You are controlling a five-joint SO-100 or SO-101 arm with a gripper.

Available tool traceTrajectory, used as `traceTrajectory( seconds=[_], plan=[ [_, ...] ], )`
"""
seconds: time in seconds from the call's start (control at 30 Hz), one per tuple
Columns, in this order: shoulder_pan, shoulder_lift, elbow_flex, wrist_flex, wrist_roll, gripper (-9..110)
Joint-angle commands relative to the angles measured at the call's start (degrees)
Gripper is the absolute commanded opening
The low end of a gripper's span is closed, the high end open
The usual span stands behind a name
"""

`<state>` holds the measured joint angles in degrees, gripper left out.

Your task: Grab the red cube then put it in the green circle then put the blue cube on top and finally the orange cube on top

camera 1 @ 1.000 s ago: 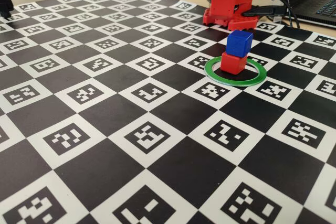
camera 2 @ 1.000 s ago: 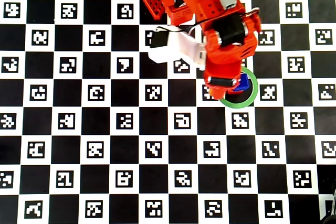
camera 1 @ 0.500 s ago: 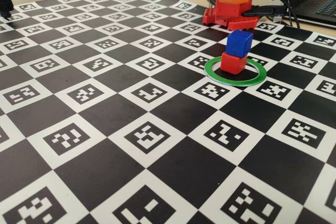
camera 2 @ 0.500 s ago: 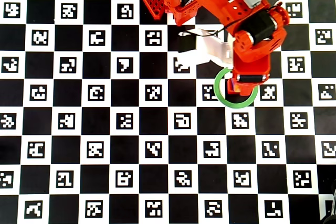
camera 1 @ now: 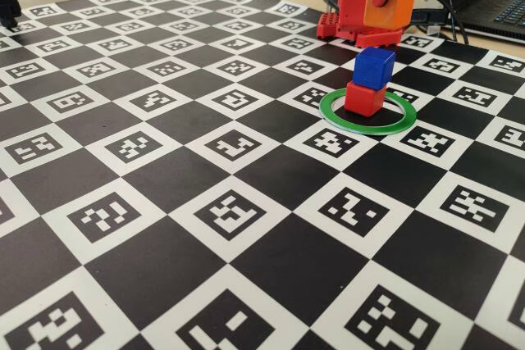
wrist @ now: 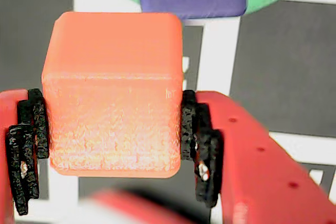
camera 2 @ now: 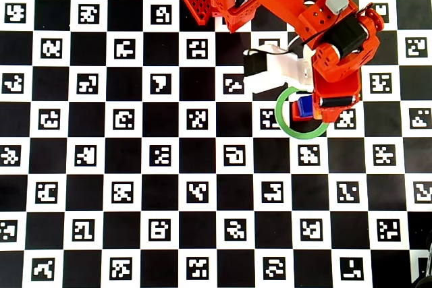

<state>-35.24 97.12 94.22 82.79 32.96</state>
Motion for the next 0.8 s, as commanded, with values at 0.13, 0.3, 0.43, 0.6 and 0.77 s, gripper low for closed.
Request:
traceTrajectory(
  seconds=[0.13, 0.3, 0.43, 0.6, 0.77],
  plan=[
    [0.26, 1.14, 1.93, -1.14, -1.41, 6],
    [0.09, 1.49, 4.83, -1.76, -1.67, 6],
    [0.18, 1.58, 5.89, -2.37, -1.58, 6],
    [0.44, 1.58, 6.5, -2.99, -1.76, 6],
    [0.44, 1.85, 6.33, -2.55, -1.76, 18]
  ],
)
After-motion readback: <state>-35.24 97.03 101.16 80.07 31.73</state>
